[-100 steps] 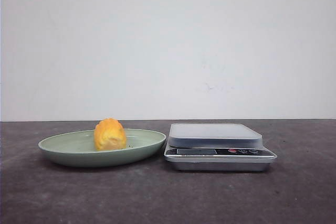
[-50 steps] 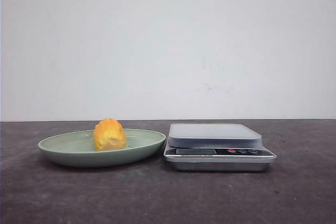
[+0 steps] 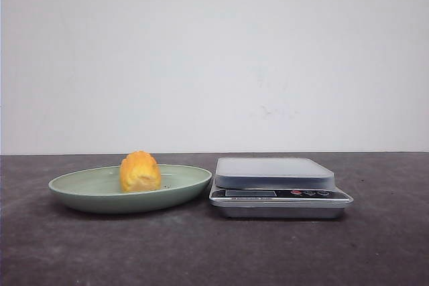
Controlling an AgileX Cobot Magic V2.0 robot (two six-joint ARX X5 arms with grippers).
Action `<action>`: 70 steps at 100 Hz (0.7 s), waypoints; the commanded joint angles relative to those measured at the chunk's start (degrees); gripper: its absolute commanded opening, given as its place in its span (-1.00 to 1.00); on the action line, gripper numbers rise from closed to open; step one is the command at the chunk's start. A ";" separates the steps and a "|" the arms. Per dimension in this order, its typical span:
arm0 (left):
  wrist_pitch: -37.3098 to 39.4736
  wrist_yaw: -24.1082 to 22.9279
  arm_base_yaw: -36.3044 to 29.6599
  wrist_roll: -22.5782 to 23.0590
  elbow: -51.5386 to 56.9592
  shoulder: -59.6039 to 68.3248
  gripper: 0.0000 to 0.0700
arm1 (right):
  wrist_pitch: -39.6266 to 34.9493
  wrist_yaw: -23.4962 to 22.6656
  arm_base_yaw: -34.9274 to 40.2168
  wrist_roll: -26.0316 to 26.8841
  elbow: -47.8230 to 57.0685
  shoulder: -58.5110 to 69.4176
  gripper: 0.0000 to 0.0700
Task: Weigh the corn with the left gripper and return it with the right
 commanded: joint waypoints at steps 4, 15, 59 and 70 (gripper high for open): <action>-0.24 0.24 0.07 0.81 -1.03 -0.09 -0.97 | 0.96 -0.20 -0.13 -0.22 -0.90 -0.15 -1.00; -0.24 0.24 0.07 0.81 -1.03 -0.09 -0.97 | 1.09 -0.20 -0.13 -0.17 -2.29 -0.15 -1.00; -0.22 0.24 0.07 0.81 -1.03 -0.09 -0.97 | 3.41 -1.05 -0.15 0.20 -3.58 -0.15 -1.00; -0.22 0.24 0.07 0.81 -1.03 -0.09 -0.97 | 4.11 -1.03 -0.13 0.20 -3.58 -0.15 -1.00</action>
